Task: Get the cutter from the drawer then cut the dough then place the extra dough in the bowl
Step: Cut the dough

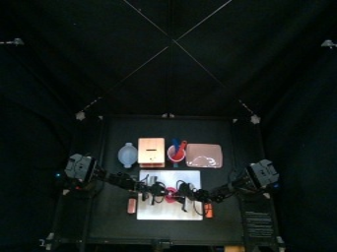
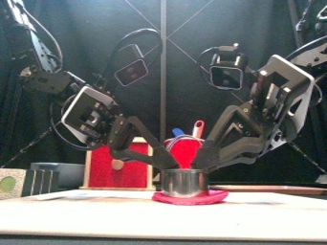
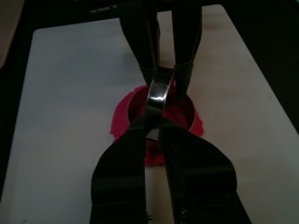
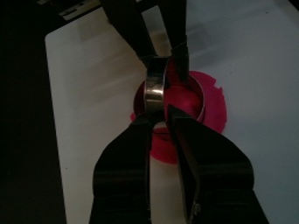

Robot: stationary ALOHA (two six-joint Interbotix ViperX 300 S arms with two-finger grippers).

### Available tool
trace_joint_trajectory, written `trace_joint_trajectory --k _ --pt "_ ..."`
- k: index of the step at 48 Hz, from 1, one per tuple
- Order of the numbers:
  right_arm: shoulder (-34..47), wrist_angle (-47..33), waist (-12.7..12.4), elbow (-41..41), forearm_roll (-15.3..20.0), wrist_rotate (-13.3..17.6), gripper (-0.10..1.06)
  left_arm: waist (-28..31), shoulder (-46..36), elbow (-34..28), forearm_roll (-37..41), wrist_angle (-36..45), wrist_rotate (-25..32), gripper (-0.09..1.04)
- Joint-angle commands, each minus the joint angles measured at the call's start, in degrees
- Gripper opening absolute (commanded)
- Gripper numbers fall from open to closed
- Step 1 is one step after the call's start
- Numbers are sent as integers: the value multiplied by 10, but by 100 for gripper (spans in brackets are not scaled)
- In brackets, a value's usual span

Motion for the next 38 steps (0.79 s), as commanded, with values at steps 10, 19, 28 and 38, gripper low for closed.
trace_joint_trajectory --k 10,19,28,38 --pt "11 38 -13 3 2 8 45 -13 16 9 -25 37 1 39" --pt "11 34 -14 2 3 9 57 -13 12 9 -25 35 1 39" --pt "10 33 -17 2 2 8 71 -13 7 8 -25 32 1 43" --pt "2 32 -17 1 2 5 74 -13 7 8 -26 31 1 65"
